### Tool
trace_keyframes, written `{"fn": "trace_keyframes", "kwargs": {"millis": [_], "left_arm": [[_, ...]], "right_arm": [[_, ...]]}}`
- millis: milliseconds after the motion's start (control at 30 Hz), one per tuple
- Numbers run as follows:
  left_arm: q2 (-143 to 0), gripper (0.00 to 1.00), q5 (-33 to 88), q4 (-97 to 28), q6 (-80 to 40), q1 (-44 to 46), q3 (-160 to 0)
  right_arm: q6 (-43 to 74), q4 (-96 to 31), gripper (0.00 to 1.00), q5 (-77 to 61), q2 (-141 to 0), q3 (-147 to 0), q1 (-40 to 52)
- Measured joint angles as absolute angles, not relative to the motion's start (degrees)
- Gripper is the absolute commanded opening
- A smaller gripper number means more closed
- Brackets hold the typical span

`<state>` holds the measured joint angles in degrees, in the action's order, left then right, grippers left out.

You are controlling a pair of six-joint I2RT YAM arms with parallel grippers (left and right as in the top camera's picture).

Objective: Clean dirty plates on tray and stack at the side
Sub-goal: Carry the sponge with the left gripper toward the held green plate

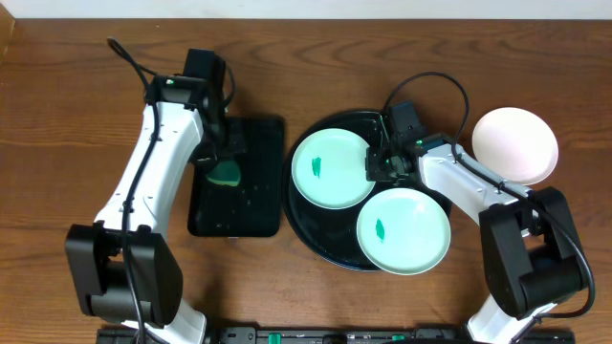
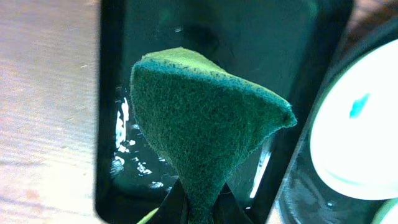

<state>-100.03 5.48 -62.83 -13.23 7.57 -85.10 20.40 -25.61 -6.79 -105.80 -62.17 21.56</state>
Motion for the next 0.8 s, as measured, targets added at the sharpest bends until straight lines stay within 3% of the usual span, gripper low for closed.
{"fn": "trace_keyframes", "kwargs": {"millis": [800], "left_arm": [[-100.0,0.07,7.6,-49.0,-20.7,20.9,-80.9]], "right_arm": [[20.4,-25.2,0.01,-7.1,-105.8,-62.2,21.6]]}}
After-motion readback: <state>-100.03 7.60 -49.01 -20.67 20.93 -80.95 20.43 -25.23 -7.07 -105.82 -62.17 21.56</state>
